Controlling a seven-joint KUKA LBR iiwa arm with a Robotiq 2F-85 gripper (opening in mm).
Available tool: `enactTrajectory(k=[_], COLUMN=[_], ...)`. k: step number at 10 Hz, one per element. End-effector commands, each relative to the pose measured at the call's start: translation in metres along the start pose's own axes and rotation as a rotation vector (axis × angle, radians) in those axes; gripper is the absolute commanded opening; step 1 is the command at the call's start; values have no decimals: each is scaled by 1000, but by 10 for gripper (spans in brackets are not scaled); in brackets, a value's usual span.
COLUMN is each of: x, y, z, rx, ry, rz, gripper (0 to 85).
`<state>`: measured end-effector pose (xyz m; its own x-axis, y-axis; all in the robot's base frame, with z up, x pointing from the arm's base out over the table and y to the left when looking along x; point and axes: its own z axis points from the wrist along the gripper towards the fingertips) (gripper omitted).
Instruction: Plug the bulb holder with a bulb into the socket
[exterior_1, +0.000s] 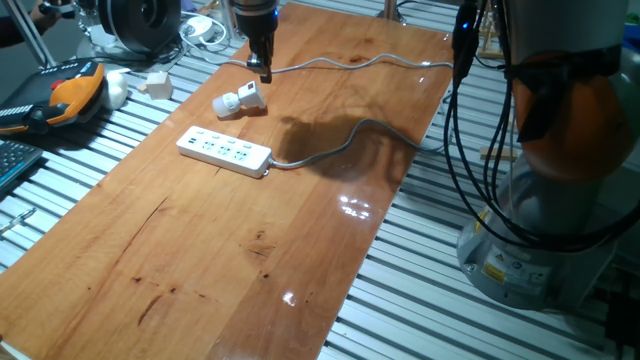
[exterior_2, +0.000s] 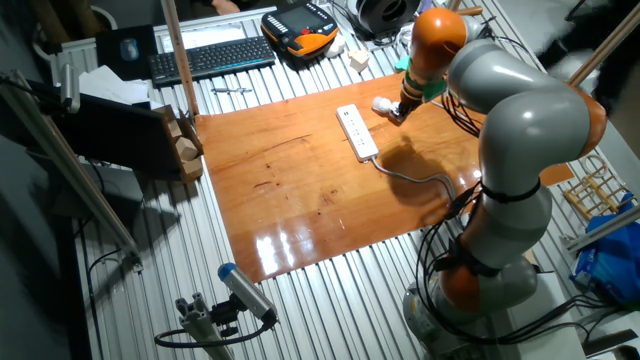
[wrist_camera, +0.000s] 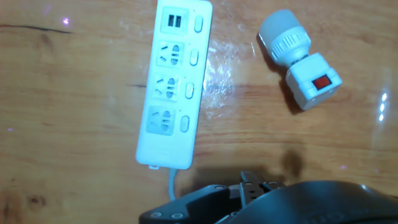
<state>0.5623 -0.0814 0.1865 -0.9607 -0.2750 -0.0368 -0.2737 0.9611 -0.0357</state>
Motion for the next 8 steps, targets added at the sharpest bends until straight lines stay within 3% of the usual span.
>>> enactTrajectory(k=[1, 2, 4, 8], x=[0, 0, 0, 0], y=[0, 0, 0, 0], z=[0, 0, 0, 0], rx=[-7, -7, 34, 44], ry=[5, 9, 8, 15], rz=[15, 36, 87, 102], gripper=[0, 0, 0, 0])
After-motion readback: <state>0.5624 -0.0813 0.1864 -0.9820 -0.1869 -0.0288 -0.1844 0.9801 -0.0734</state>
